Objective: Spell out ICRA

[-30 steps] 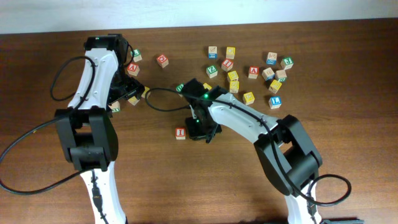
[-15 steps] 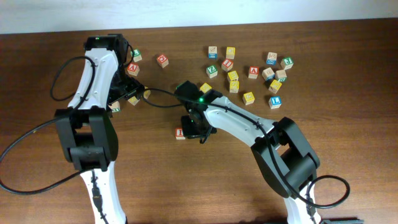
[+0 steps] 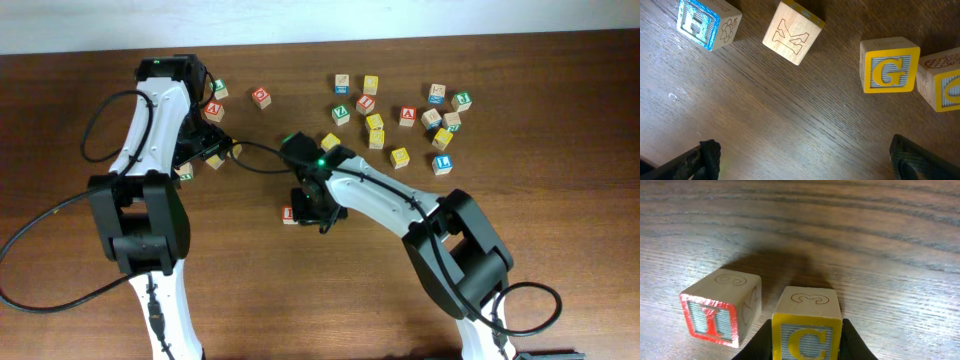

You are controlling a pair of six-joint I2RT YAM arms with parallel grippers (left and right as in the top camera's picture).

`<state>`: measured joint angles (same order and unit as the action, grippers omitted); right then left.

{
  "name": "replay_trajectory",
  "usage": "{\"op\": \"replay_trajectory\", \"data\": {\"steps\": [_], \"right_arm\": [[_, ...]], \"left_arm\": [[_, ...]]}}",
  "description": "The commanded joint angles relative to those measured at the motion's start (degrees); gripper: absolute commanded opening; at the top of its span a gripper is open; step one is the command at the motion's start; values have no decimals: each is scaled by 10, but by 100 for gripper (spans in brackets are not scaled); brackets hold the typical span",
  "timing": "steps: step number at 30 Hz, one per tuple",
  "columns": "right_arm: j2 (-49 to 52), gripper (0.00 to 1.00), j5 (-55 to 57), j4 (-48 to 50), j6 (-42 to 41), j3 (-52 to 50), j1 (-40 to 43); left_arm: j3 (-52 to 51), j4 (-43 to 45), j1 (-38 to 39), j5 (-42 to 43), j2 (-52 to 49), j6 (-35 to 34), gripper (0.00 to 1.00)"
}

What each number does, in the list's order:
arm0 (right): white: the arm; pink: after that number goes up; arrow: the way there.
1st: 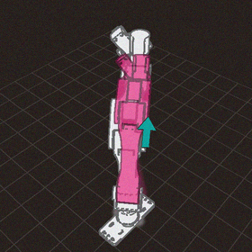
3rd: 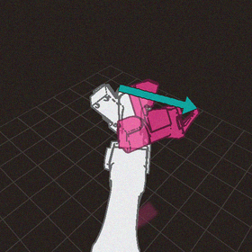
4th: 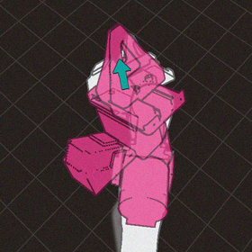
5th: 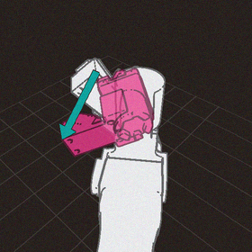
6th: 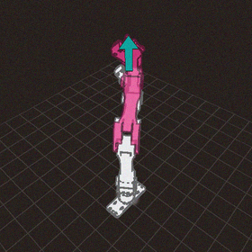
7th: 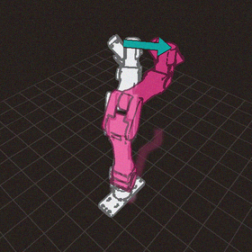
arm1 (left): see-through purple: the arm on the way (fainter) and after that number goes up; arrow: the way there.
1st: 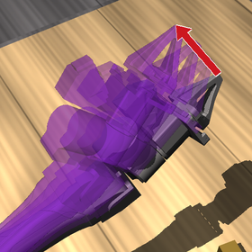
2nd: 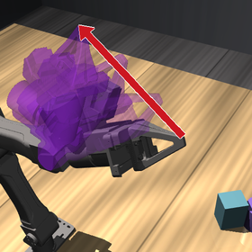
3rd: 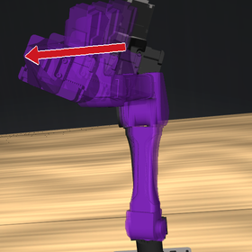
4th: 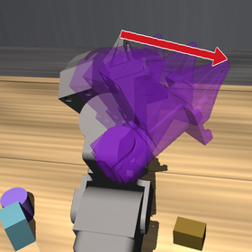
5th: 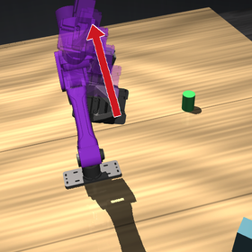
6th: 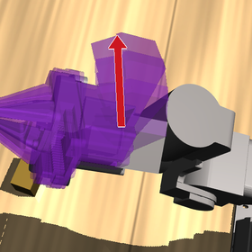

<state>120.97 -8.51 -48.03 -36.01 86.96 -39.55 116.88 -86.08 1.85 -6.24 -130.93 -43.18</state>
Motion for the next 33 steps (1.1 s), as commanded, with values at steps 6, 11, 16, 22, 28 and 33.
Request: {"op": "replay_trajectory", "data": {"steps": [6, 11, 16, 22, 28, 33], "right_arm": [[3, 23, 16, 0, -9, 11, -17], [3, 22, 47, 1, -10, 11, -17], [3, 22, 47, 5, -21, 11, -17], [3, 24, 40, 9, -23, 11, -17], [3, 24, 38, 9, -25, 11, -17], [3, 23, 28, 0, -27, 11, -18]], "left_arm": [[0, 1, -2, -2, 14, -5, 99], [0, 1, -2, -2, 14, -5, 99], [0, 1, -2, -2, 14, -5, 99], [0, 1, -2, -2, 14, -5, 99], [0, 1, -2, -2, 14, -5, 99], [0, 1, -2, -2, 14, -5, 99]]}}
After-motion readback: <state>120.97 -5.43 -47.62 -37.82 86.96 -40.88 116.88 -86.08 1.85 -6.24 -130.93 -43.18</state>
